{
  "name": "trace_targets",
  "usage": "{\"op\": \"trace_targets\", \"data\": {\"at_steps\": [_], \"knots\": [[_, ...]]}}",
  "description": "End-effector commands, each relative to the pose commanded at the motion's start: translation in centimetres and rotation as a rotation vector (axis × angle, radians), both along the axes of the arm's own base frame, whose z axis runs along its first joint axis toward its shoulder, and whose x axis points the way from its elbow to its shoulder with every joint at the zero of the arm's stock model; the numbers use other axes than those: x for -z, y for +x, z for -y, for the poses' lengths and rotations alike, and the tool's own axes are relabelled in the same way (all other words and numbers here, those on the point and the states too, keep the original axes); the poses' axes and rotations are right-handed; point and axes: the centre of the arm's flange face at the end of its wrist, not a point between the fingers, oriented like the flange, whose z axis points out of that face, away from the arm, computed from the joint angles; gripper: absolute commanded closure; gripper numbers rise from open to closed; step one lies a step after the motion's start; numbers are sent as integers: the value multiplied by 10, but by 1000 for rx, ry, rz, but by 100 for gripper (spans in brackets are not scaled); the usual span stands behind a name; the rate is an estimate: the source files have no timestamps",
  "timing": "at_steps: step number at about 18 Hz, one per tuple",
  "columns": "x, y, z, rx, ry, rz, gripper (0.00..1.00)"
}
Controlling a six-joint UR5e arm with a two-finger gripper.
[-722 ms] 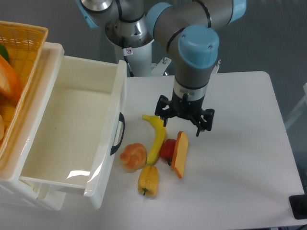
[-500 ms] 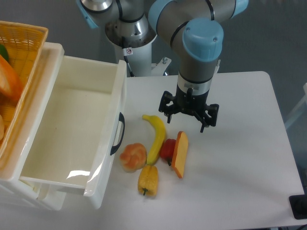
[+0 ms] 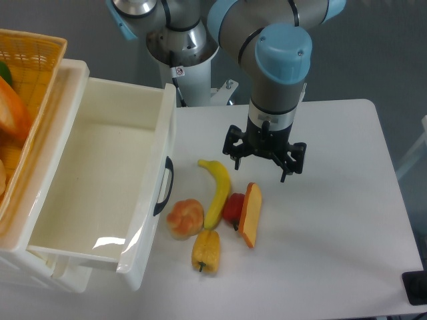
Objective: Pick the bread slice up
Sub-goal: 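Move the open gripper over the orange bread slice, then lower the gripper onto the bread slice and close on it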
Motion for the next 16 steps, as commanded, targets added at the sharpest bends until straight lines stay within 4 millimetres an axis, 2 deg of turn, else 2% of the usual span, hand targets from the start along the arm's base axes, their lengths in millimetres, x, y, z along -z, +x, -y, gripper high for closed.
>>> {"op": "trace_targets", "data": {"at_steps": [6,10,16], "knots": [[16,-3,4,-11,17,-25,0],[41,-9,0,-7,-7,-8,0],[64,-11,-7,4,-26,23,0]]}}
